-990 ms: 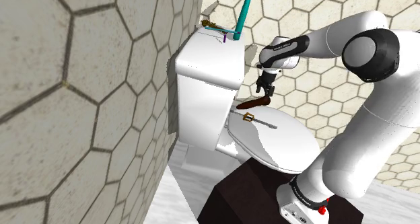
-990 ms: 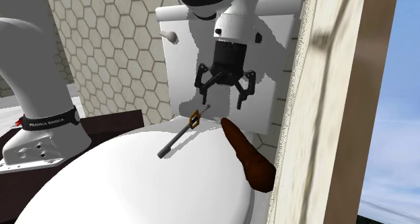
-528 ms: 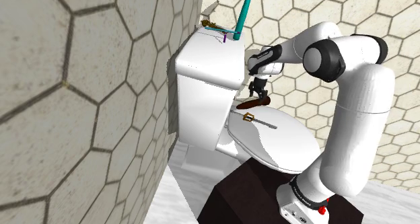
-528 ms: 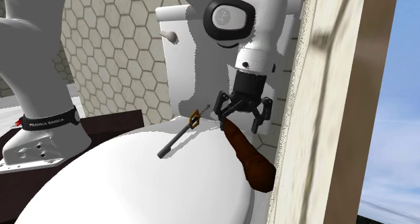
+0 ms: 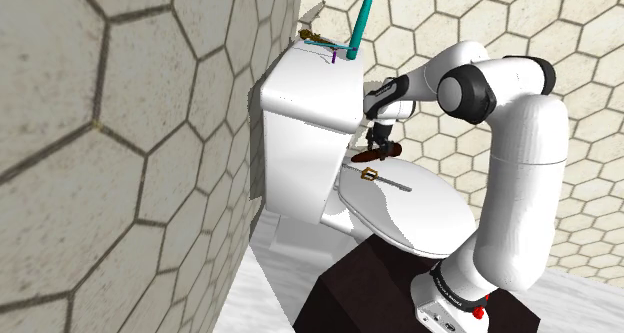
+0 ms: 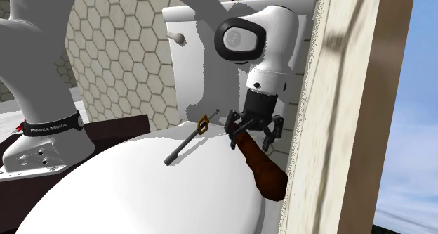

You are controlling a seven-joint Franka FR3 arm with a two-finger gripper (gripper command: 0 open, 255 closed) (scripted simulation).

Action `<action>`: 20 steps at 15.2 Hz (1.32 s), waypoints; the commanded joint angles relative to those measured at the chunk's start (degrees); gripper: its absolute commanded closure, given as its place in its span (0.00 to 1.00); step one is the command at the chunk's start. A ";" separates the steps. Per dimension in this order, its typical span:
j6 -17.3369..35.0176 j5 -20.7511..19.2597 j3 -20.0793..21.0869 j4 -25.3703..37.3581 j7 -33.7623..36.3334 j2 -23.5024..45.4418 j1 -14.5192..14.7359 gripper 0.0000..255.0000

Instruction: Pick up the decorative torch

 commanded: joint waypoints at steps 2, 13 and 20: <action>0.20 0.16 0.10 0.09 -0.13 0.29 -0.15 1.00; -1.34 -0.79 -0.61 0.10 0.35 -1.38 0.44 1.00; -5.32 -3.05 -2.13 0.71 1.43 -5.14 1.61 1.00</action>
